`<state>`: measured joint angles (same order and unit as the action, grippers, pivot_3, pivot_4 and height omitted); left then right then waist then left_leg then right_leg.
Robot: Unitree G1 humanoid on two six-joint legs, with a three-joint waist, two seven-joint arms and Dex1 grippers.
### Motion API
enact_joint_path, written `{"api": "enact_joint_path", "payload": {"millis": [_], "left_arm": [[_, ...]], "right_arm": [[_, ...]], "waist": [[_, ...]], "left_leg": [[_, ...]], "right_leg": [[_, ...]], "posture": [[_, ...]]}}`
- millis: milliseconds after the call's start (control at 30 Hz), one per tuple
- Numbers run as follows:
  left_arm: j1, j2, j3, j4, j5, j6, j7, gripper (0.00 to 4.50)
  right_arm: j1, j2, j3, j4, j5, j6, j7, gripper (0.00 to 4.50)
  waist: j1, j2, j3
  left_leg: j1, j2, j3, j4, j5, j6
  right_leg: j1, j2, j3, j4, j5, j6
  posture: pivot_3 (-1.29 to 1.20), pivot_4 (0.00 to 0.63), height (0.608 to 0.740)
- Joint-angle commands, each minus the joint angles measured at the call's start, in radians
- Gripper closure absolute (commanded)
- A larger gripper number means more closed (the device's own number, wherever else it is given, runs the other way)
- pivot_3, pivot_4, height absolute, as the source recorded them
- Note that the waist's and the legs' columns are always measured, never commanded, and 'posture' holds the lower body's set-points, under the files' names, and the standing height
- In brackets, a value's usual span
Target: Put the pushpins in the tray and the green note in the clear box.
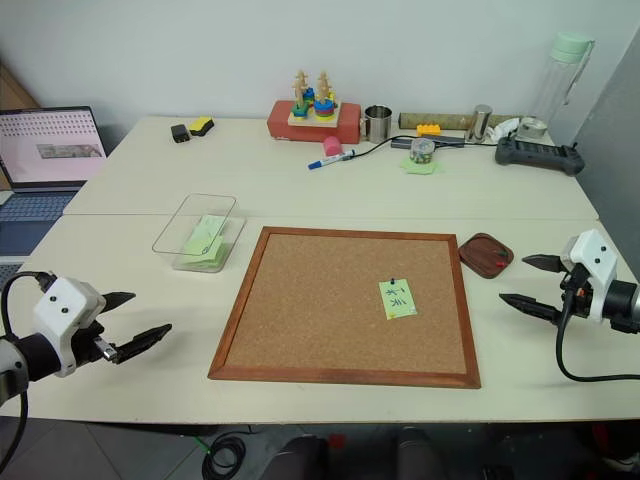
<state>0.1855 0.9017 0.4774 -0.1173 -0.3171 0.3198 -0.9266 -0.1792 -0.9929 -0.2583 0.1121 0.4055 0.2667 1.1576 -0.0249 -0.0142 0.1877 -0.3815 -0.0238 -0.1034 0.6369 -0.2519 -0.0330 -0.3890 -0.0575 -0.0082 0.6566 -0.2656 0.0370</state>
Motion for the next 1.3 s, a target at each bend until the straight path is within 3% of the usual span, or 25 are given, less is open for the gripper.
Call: {"api": "enact_joint_path", "payload": {"millis": [33, 1033, 1300], "left_arm": [[-0.008, 0.017, 0.027, -0.037, -0.029, 0.002, -0.018, 0.0], [-0.075, 0.043, 0.001, -0.05, -0.045, 0.05, -0.072, 0.0], [-0.2, 0.04, -0.134, -0.214, -0.112, 0.115, -0.1, 1.5]], "right_arm": [[-0.004, -0.014, -0.032, -0.014, -0.002, -0.019, 0.002, 0.02], [0.016, 0.006, -0.037, -0.04, -0.002, -0.023, -0.032, 0.02], [0.058, 0.023, -0.052, -0.138, 0.029, 0.011, -0.046, 0.0]], "waist": [[0.0, 0.0, 0.0], [-0.001, 0.0, 0.0], [0.001, 0.0, 0.0]], "left_leg": [[0.0, 0.0, 0.0, 0.0, 0.0, 0.0], [0.0, 0.0, 0.001, 0.0, 0.0, 0.0], [0.0, 0.0, 0.001, 0.001, 0.0, 0.0]], "right_leg": [[0.0, 0.0, 0.0, 0.0, 0.0, 0.0], [0.0, 0.001, 0.0, 0.0, 0.0, -0.001], [0.0, 0.001, 0.001, 0.001, 0.001, 0.0]], "posture": [[0.0, 0.15, 0.74], [0.0, 0.15, 0.74], [0.0, 0.15, 0.74]]}}
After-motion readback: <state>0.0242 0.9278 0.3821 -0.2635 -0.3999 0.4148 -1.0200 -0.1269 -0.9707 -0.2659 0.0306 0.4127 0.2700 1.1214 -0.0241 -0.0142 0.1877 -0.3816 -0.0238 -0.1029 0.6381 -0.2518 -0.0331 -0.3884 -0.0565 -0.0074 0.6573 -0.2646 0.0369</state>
